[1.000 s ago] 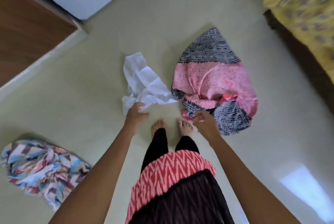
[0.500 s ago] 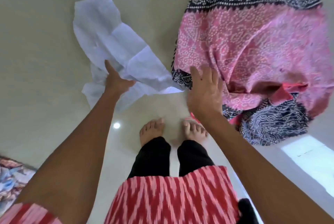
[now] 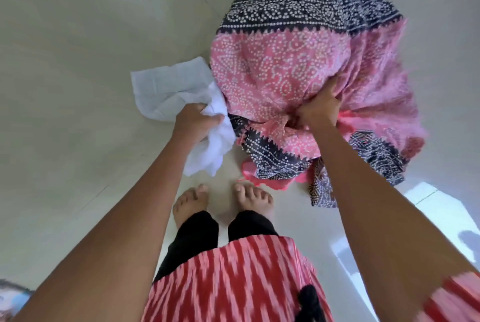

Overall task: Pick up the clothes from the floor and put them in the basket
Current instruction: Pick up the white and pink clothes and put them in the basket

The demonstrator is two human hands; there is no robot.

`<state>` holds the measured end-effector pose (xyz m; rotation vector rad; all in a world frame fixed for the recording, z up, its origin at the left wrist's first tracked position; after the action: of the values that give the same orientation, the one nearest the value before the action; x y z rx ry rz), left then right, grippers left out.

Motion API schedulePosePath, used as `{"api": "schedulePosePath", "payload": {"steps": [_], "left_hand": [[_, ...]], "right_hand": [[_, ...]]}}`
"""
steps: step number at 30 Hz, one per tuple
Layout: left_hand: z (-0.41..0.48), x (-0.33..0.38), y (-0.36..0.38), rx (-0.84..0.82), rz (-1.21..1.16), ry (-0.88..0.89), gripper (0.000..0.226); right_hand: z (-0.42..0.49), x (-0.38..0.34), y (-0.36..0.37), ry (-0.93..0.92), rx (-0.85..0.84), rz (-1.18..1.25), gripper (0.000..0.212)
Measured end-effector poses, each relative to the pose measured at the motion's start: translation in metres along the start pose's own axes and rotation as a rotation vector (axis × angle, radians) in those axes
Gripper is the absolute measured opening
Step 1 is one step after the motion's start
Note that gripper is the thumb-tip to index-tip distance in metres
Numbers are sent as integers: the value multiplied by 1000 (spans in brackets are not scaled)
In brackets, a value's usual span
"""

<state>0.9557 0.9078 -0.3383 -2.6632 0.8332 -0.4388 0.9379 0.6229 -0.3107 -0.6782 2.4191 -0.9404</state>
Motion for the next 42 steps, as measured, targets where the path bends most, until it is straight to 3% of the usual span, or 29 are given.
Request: {"api": "schedulePosePath", "payload": {"steps": [4,7,10,14,16,17,19,23,31,35,42], "left_hand": [[-41,-11,-13,12,-73,-46,27],[-100,-28,-45,15,-164,-133,26],[-185,-37,-85,-22,-261,-165,27],[-318,-44,-135,4,-405,-173,38],[-399,-53,-156,41,-503,-162,24],[-423,-54,-159,60,-545,-156,17],[-490,-66,-180,144,-647,-114,24],[-577,-114,-206,284,-852,-65,24],[-670,-282,-207,450,-1282,-117,31],[-723,-371,-195,547,-1436,-125,23],[-836,-566,-165,837,-1670,-168,44]], "right_hand": [[-17,11,-17,5,-101,119,33],[-69,12,-31,132,-260,345,10],[-145,8,-66,183,-324,478,29],[-276,-26,-130,181,-404,633,31],[-352,-54,-166,141,-430,678,34],[-378,-63,-172,126,-460,719,32],[-441,-90,-193,64,-515,763,20],[-537,-131,-217,-78,-653,722,21],[-691,-149,-180,-326,-837,345,32],[-771,-133,-144,-401,-911,265,28],[-945,-91,-52,-573,-1085,126,23]]}}
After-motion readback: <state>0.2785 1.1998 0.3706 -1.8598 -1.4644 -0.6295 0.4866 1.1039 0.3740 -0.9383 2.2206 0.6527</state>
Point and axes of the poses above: each hand's wrist, its own z-axis towards the middle knuckle, its own y-axis out of the palm, x = y × z, the point moved 8 cm from there along z, towards the middle knuckle, and after that the axes turned 11 degrees about -y, right-handed, at the moved point
